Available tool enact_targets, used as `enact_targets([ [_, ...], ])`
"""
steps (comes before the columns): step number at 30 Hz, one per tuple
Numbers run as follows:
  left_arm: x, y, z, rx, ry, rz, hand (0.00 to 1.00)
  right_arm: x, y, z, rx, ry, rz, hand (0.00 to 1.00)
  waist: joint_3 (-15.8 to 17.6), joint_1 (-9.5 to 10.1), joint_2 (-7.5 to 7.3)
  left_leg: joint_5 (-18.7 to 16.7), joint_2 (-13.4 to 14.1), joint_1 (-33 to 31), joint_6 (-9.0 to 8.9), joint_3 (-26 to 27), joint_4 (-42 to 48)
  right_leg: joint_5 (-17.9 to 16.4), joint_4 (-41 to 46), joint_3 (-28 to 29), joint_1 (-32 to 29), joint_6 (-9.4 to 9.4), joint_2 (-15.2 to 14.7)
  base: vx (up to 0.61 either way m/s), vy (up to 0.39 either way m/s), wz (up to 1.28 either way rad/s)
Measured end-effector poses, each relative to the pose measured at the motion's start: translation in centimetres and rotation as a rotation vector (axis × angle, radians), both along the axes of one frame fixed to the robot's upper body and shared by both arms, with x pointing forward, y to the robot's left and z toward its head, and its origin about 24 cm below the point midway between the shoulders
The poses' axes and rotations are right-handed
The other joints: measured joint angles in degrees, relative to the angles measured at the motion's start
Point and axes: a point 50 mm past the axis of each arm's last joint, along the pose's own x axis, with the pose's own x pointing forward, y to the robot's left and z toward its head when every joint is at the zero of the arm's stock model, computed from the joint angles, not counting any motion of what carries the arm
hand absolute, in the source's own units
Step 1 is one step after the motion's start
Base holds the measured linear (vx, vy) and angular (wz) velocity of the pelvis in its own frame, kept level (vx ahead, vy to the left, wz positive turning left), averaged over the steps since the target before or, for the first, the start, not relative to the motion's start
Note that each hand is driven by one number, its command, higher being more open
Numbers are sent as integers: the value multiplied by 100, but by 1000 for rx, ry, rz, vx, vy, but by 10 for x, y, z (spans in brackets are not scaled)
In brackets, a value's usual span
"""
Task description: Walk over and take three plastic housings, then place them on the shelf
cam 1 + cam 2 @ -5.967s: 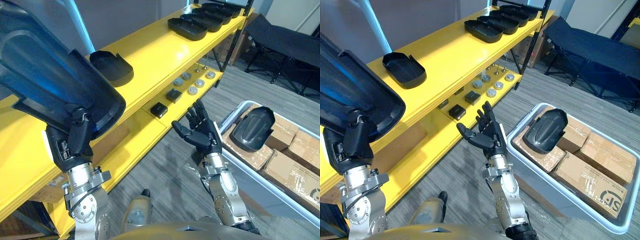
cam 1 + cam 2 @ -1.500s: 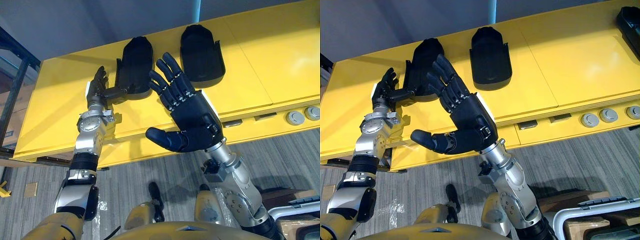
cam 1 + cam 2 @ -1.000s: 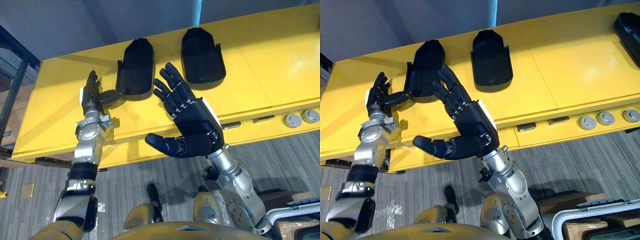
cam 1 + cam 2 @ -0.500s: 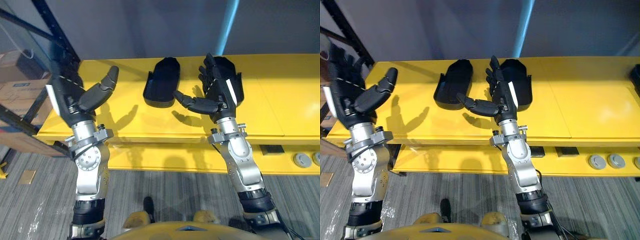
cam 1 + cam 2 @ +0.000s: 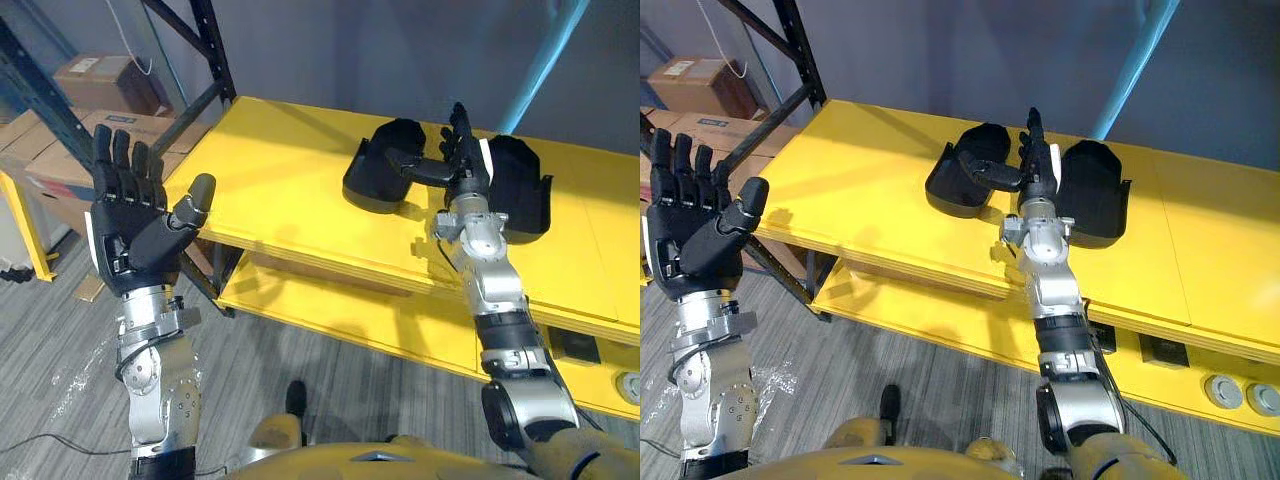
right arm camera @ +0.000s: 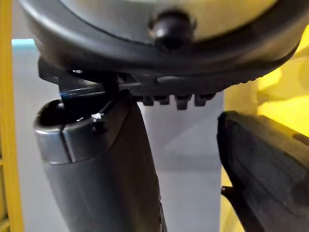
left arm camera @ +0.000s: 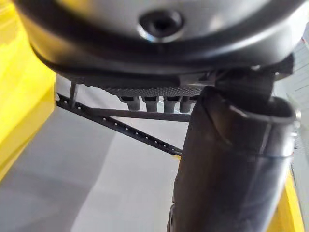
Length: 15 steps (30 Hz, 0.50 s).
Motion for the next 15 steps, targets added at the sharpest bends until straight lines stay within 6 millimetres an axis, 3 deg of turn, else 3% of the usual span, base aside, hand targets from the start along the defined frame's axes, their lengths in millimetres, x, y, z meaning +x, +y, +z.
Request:
enact_targets([
  [7, 0, -11, 8, 10, -40, -80, 100, 23, -13, 13, -13, 66, -48, 100, 130, 98, -10, 75, 13, -162, -33, -99, 1, 0, 90, -27, -167, -1, 15, -56, -5, 6],
  [10, 1, -14, 8, -28, -54, -106, 100, 35, -21, 35, -69, 52, -84, 100, 369, 111, 59, 140, 10, -293, -42, -176, 2, 4, 157, -77, -295, 4, 15, -36, -13, 10],
  [15, 1, -15, 8, -52, -63, -108, 100, 41, -29, 49, -121, 67, -127, 100, 529, 214, 77, 178, 1, -395, 4, -210, 5, 11, 222, -99, -410, 18, 5, 12, -29, 3],
])
